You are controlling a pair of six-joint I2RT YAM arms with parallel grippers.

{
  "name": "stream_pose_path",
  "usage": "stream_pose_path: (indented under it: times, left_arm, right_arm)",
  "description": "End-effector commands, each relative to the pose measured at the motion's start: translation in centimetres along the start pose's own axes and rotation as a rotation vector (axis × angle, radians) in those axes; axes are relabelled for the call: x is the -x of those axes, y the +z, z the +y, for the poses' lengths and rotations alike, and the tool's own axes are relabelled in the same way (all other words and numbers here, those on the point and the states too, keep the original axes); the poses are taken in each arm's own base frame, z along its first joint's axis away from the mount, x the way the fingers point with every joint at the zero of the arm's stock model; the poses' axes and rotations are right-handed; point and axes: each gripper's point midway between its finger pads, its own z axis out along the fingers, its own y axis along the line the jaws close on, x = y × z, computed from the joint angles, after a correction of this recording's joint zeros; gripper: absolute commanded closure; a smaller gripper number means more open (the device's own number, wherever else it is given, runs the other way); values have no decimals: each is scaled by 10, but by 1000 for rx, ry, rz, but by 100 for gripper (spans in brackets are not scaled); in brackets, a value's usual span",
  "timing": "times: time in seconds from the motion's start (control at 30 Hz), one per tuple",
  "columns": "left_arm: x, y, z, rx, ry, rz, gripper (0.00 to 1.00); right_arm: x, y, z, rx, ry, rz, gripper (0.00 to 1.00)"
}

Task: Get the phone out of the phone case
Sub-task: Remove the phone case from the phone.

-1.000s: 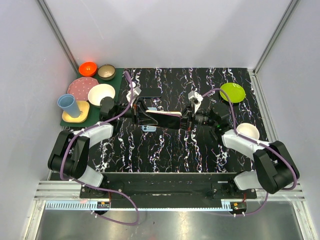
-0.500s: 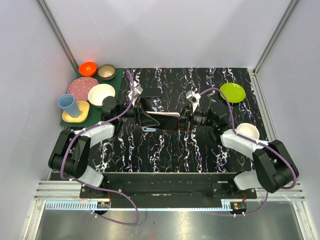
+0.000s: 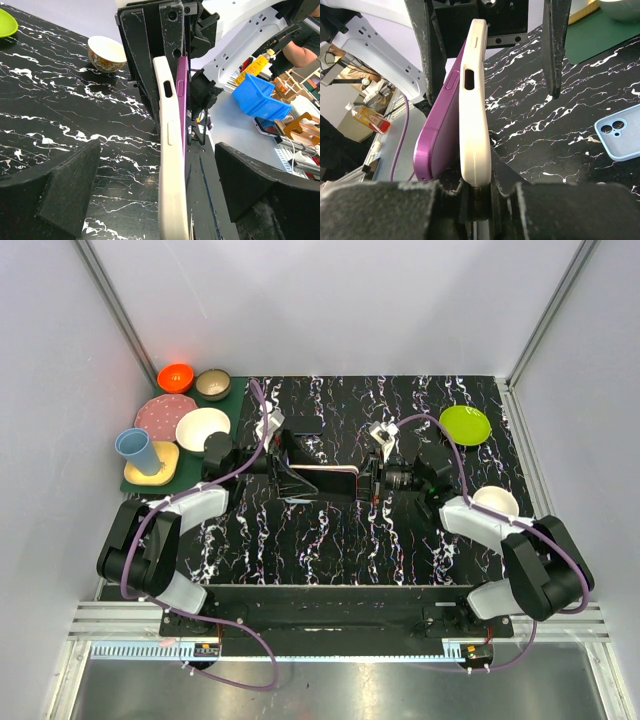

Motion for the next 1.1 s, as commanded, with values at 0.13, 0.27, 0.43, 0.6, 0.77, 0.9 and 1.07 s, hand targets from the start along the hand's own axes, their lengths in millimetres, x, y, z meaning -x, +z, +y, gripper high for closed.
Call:
stream_pose_path:
  times: [0.13, 0.27, 0.43, 0.6, 0.77, 0.9, 1.07]
  left_arm:
    - [34, -13, 3, 62, 143, -72, 1]
    - [46, -25, 12, 140, 201, -100, 1]
    - [54, -38, 22, 255, 252, -90, 1]
    - [60, -49, 27, 385, 365, -45, 1]
    - [66, -53, 21, 417, 427, -24, 1]
    - [61, -53, 19, 397, 453, 15, 1]
    - [54, -49, 19, 382, 477, 43, 1]
  right_arm:
    - [30, 2, 6, 16, -27, -34, 100]
    - [28, 3, 4, 14, -1, -16, 100]
    - [23, 4, -4, -10, 56, 10, 100]
    - [21, 6, -9, -25, 92, 30, 100]
    - [17, 7, -15, -37, 134, 57, 100]
    - [16, 8, -18, -50, 161, 71, 100]
    - [10, 10, -27, -71, 212, 100, 100]
